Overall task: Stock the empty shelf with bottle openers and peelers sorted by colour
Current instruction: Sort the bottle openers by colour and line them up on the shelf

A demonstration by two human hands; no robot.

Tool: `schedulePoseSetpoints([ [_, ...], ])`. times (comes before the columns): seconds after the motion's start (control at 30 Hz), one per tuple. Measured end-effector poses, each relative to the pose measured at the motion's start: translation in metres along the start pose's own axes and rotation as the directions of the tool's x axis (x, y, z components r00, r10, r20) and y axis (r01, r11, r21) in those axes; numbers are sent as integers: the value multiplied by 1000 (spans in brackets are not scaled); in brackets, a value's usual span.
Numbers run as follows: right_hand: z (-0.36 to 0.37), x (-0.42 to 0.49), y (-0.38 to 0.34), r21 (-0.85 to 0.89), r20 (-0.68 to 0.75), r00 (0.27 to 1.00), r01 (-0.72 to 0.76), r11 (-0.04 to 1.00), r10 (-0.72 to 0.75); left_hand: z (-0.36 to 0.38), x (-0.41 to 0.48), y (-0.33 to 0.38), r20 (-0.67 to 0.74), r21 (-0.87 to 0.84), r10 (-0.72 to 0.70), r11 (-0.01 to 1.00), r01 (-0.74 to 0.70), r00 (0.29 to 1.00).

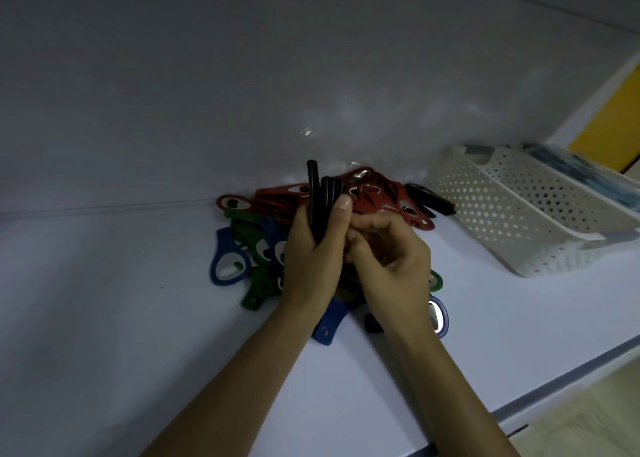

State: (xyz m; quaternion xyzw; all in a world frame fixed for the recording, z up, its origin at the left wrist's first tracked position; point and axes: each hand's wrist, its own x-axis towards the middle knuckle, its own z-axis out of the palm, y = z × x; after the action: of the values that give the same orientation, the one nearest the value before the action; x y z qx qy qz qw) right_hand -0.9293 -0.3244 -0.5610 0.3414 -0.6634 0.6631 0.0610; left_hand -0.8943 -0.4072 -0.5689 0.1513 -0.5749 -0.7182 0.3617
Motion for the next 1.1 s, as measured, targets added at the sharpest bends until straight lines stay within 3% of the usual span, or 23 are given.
schedulePoseSetpoints([
  [0.23,3,-2,6,-88,-197,979,45,995,-61,2,-5,-1,53,99,104,989,-109,993],
  [0.37,2,-3,6,-235,-161,979,86,968,-126,3,-10,9,153,233,216,940,-248,964],
  [0.43,2,-2,1,-155,-103,991,70,986,-86,6,-12,12,173,256,240,926,-279,955],
  [0.53,-2,4,-9,84,-4,998,-60,995,60,7,-12,14,138,313,174,926,-210,975],
  [0.67,-6,16,-29,269,216,955,-260,927,205,-11,-17,27,208,398,214,873,-282,954],
  [0.73,7,17,-44,319,279,936,-300,899,213,-27,-19,42,228,378,170,892,-248,959],
  [0.83,42,8,-66,402,279,939,-302,864,199,-59,-28,65,244,264,74,954,-140,967],
  [0.93,83,-7,-87,473,277,936,-328,818,215,-98,-49,79,178,-127,-92,985,115,980],
  [1.0,114,-20,-98,491,253,938,-336,804,237,-120,-60,86,92,-401,-211,887,230,973],
  [1.1,162,-56,-113,445,304,931,-325,834,200,-143,-73,101,-36,-761,-297,627,166,954],
])
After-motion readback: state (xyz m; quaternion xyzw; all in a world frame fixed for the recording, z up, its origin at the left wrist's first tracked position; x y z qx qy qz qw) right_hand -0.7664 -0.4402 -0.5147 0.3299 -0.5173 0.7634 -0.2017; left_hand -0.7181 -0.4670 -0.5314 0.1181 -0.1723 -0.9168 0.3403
